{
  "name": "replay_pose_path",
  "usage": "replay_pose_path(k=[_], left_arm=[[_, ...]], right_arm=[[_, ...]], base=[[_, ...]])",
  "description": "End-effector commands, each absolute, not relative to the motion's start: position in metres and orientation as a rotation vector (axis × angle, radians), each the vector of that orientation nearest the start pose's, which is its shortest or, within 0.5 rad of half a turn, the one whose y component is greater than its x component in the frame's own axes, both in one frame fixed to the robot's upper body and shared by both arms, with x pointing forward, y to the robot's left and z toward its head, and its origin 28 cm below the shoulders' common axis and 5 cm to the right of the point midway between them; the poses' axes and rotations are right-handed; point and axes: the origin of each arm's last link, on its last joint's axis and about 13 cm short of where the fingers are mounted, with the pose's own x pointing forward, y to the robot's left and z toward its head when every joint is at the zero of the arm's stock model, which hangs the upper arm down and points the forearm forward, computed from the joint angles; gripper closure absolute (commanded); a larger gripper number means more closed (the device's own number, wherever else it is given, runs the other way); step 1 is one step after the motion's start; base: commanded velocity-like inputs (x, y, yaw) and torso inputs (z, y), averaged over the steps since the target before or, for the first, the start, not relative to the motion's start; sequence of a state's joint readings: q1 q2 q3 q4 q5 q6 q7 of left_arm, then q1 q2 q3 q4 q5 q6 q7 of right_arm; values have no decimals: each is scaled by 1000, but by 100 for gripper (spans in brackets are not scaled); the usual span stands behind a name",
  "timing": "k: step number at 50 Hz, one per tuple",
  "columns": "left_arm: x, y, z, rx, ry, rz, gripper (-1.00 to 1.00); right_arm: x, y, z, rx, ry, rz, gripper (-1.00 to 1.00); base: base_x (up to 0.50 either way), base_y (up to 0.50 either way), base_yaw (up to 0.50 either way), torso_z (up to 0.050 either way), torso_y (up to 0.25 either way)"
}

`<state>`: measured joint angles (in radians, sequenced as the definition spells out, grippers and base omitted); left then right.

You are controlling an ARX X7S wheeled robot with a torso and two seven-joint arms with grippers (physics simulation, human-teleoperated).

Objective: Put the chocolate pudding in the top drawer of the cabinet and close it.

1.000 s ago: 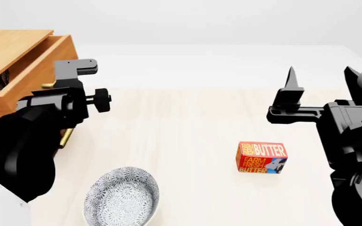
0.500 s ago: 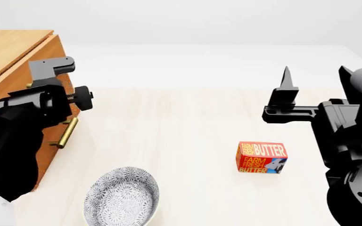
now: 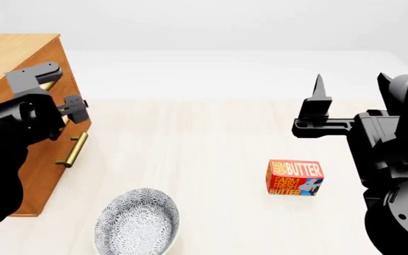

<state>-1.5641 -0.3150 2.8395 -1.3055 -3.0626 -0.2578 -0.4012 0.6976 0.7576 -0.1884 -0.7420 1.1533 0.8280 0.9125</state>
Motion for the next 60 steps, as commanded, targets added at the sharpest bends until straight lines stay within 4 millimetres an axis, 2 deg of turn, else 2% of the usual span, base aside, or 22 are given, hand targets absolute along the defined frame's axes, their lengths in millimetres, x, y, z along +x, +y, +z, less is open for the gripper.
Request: replay_pose_path(k=[1,9,20,34,47,60], left_arm=[[394,344,194,-181,570,743,-100],[392,347,191,-195,573,756,-100],[394,342,191,-191,571,732,-100],[402,319,200,-123,536,615,-100],[397,294,208,-51,502,502,-100],[394,280,210,-5,484,430,-100]], right_arm=[[215,-131,247,-83,-211,-81,-100],[215,-130,247,-85,-212,-79,-100],[215,-129,247,-84,-212,-77,-100],[215,-129,247,-83,-215,-76,-100],[213,-130,246,-79,-217,-79,-100],[213,-132,246,-74,-219,-82,-100]], base=[[10,4,6,0,0],[3,6,8,0,0],[2,7,10,0,0],[3,4,6,0,0],[0,0,0,0,0],[0,0,0,0,0]])
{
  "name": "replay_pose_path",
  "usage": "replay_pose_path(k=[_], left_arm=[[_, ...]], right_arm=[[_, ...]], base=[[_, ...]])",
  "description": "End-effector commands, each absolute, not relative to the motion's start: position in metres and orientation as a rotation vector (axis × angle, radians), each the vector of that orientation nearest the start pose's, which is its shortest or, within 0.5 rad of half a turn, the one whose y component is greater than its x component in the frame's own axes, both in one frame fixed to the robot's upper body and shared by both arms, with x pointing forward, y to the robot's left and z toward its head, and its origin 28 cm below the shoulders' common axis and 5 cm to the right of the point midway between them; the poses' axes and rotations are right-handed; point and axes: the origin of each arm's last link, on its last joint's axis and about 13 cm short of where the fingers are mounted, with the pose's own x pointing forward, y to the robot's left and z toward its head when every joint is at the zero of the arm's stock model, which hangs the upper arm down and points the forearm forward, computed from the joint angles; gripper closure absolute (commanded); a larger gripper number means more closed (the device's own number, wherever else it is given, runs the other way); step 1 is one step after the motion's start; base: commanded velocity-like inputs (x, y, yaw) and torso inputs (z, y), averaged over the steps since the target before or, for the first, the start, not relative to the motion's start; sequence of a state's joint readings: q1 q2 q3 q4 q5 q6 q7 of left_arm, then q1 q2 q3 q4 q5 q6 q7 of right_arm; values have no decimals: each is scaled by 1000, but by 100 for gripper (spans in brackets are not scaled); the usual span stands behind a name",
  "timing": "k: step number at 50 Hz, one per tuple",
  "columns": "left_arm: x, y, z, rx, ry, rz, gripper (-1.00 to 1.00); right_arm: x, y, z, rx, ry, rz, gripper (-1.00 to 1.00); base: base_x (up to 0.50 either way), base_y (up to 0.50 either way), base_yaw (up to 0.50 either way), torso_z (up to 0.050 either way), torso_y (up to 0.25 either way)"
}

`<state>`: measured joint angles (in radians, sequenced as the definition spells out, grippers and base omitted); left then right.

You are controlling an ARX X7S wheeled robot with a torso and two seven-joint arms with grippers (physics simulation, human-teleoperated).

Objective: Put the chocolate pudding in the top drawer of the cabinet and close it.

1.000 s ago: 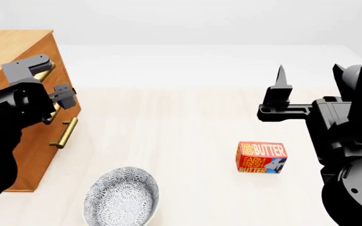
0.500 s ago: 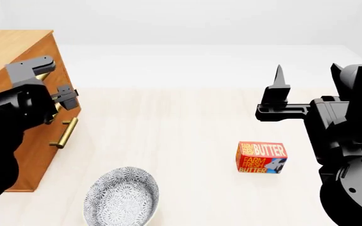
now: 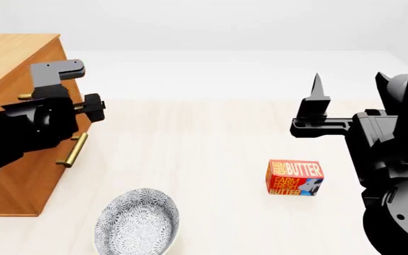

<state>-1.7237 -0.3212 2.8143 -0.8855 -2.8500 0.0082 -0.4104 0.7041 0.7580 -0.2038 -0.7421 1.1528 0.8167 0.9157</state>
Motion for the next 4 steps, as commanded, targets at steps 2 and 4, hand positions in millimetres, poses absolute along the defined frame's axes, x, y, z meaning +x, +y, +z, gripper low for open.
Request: replay_pose_path(k=[2,4], left_arm=[[393,279,211,0,482,423,-100],[392,277,211,5,481,414,-100]], right_arm=[[212,-132,246,-74,-220,-82,-100],[212,-132,246,-74,-221,-82,-100]], base=[[0,0,0,0,0],[0,0,0,0,0]])
